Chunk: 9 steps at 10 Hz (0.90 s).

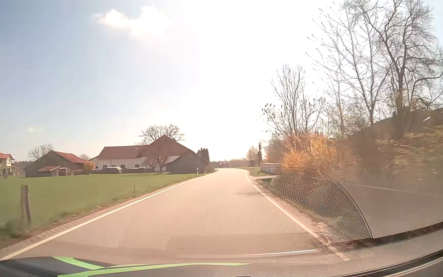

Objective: Follow the waypoints while adhering to traffic rules and regulations

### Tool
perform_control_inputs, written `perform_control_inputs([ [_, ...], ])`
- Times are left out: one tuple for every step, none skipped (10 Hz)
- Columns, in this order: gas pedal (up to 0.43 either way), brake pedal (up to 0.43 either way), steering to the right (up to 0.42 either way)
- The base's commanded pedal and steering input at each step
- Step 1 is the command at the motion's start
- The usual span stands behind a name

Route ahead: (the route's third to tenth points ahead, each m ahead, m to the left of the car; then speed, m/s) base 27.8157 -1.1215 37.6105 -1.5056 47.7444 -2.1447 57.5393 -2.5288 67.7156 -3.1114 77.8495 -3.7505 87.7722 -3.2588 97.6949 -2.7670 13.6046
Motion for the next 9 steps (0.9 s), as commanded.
perform_control_inputs([
  [0.098,0.000,0.012],
  [0.098,0.000,0.011],
  [0.098,0.000,0.012],
  [0.098,0.000,0.011],
  [0.098,0.000,0.011],
  [0.098,0.000,0.011],
  [0.098,0.000,0.011],
  [0.098,0.000,0.011],
  [0.098,0.000,0.011],
])
